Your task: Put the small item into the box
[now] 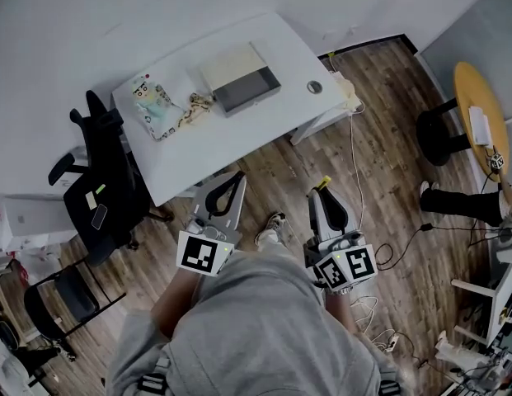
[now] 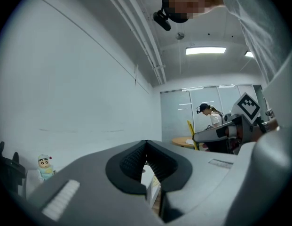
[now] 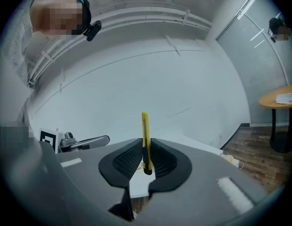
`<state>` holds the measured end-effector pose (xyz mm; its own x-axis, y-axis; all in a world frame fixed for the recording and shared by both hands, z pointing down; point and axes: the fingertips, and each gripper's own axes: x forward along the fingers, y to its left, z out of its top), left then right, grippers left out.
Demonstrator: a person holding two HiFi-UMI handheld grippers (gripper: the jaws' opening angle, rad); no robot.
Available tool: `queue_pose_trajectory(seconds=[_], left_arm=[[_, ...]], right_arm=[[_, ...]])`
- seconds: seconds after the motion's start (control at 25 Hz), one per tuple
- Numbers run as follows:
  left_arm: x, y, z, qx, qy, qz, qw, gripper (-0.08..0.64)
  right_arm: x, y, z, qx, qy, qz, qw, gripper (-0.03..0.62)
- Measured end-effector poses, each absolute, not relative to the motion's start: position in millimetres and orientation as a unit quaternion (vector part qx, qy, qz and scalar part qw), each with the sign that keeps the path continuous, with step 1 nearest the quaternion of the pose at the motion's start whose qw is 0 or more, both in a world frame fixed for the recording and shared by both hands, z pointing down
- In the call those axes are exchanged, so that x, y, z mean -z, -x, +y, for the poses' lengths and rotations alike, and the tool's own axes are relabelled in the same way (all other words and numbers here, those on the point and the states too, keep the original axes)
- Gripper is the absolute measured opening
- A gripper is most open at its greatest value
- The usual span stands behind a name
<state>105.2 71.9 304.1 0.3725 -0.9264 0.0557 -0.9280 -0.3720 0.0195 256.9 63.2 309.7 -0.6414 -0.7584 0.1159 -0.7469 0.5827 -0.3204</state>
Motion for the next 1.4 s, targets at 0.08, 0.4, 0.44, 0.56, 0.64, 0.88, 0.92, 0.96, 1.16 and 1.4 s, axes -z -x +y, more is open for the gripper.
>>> queue_pose_trajectory(seconds=[0.08, 0.4, 0.44, 0.56, 0.64, 0.88, 0.92, 0.96, 1.16, 1.4], left_arm=[[-302.6, -111.5, 67.4, -0.019, -0.822, -0.569, 0.022, 0.003], [-303.1, -147.3, 53.6, -0.018, -0.811, -0.584, 0.021, 0.003], [-303.0, -149.4, 52.0, -0.018, -0.810, -0.585, 0.022, 0.003], [-301.5, -151.9, 48.5, -0.016, -0.807, -0.590, 0.018, 0.003], [-302.1, -152.7, 47.2, -0.018, -0.804, -0.594, 0.019, 0.003], [-298.0, -158.6, 37.7, 0.006, -0.789, -0.614, 0.004, 0.003], [-298.5, -158.8, 36.2, 0.006, -0.787, -0.616, 0.004, 0.003], [-300.6, -159.1, 34.9, 0.000, -0.786, -0.618, 0.010, 0.003], [-302.5, -151.2, 26.0, 0.004, -0.774, -0.634, 0.010, 0.003], [-306.2, -150.1, 9.4, 0.002, -0.774, -0.633, 0.014, 0.003]], right_arm=[[-308.4, -263.3, 58.2, 0.171, 0.412, 0.895, 0.016, 0.067], [-314.6, -298.1, 33.4, 0.180, 0.396, 0.900, 0.018, 0.067], [-314.5, -300.3, 31.4, 0.181, 0.394, 0.901, 0.019, 0.067], [-316.2, -302.3, 27.1, 0.182, 0.387, 0.904, 0.018, 0.067], [-317.2, -303.5, 25.4, 0.183, 0.384, 0.905, 0.016, 0.067], [-317.8, -315.8, 12.6, 0.184, 0.373, 0.910, 0.013, 0.067], [-318.3, -316.4, 8.7, 0.183, 0.370, 0.911, 0.012, 0.067], [-318.6, -315.8, 4.6, 0.182, 0.367, 0.912, 0.011, 0.067], [-316.6, -303.5, -11.1, 0.172, 0.345, 0.923, 0.005, 0.067], [-319.3, -297.0, -27.5, 0.164, 0.337, 0.927, -0.003, 0.067]])
